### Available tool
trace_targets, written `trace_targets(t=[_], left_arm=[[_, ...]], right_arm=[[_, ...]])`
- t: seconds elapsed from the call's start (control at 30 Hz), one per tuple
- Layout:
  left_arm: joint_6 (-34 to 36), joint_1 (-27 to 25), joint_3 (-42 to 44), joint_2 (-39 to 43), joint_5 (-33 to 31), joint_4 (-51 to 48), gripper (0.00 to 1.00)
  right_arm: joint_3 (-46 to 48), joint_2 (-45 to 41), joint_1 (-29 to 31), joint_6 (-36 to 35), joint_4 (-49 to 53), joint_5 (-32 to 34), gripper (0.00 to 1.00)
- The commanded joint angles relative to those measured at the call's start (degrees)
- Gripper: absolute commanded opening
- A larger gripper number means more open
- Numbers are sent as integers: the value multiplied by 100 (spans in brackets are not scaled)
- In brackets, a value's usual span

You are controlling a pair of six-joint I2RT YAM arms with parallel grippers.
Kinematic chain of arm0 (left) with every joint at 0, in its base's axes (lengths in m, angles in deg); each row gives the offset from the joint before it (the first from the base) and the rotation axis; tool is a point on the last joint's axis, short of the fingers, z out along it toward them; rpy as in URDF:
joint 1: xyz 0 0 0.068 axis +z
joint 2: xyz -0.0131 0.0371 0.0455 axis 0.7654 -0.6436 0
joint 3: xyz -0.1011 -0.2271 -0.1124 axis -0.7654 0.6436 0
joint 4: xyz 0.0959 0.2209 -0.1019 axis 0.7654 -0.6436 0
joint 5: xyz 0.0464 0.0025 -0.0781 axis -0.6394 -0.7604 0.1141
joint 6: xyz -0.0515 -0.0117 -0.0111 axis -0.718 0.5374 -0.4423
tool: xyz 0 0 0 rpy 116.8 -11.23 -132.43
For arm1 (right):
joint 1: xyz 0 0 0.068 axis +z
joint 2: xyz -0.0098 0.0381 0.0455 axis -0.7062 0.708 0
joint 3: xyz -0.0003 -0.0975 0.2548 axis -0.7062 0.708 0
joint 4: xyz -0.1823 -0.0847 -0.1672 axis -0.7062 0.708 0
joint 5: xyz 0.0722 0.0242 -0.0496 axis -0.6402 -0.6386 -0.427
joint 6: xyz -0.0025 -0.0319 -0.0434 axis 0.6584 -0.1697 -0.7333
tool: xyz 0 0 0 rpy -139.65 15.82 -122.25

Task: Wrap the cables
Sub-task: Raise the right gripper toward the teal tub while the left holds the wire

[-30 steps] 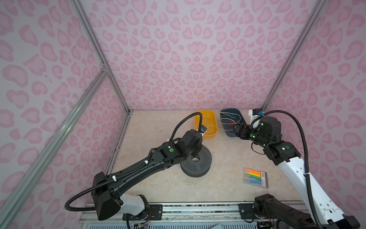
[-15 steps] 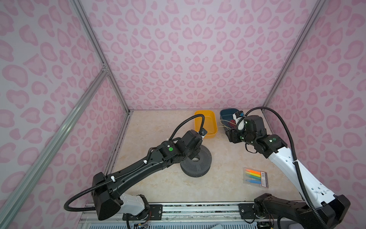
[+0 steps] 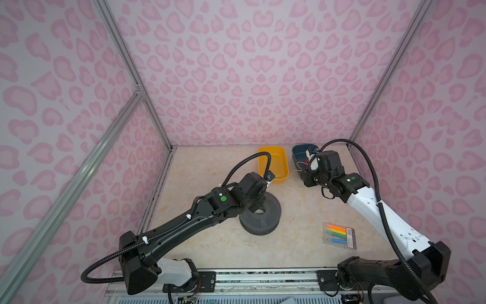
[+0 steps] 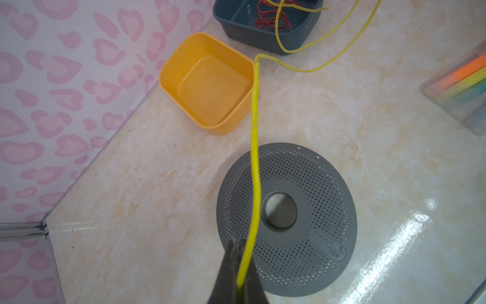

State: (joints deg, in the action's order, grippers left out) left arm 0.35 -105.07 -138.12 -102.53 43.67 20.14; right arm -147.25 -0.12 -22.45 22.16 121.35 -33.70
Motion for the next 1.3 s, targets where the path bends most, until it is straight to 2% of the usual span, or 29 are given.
trace_targets(t=[0.0, 0.17, 0.33, 0.43, 0.57, 0.83, 1.07, 1.27], left_arm=[[39, 4, -83, 96, 26, 7, 3], [48, 3, -73, 131, 39, -19, 4], [57, 3, -16, 193, -35, -9, 3], [57, 3, 73, 219, -118, -10, 3], [-25, 4, 198, 224, -135, 7, 3], [48, 27, 515, 159, -653, 16, 4], [30, 116, 912, 263, -511, -88, 4], [68, 126, 1144, 180, -618, -260, 3]], right_arm=[[58, 26, -15, -70, -78, -3, 50], [148, -54, -24, -38, -155, -59, 48], [173, -128, -61, 109, -194, 127, 14], [190, -228, -122, 286, -324, 361, 0], [17, -374, -607, 683, -601, 286, 0], [-550, -552, -1650, 1697, -1396, -71, 0], [-310, -751, -2661, 2738, -2073, -630, 0], [-102, -835, -3133, 3297, -2436, -899, 0]])
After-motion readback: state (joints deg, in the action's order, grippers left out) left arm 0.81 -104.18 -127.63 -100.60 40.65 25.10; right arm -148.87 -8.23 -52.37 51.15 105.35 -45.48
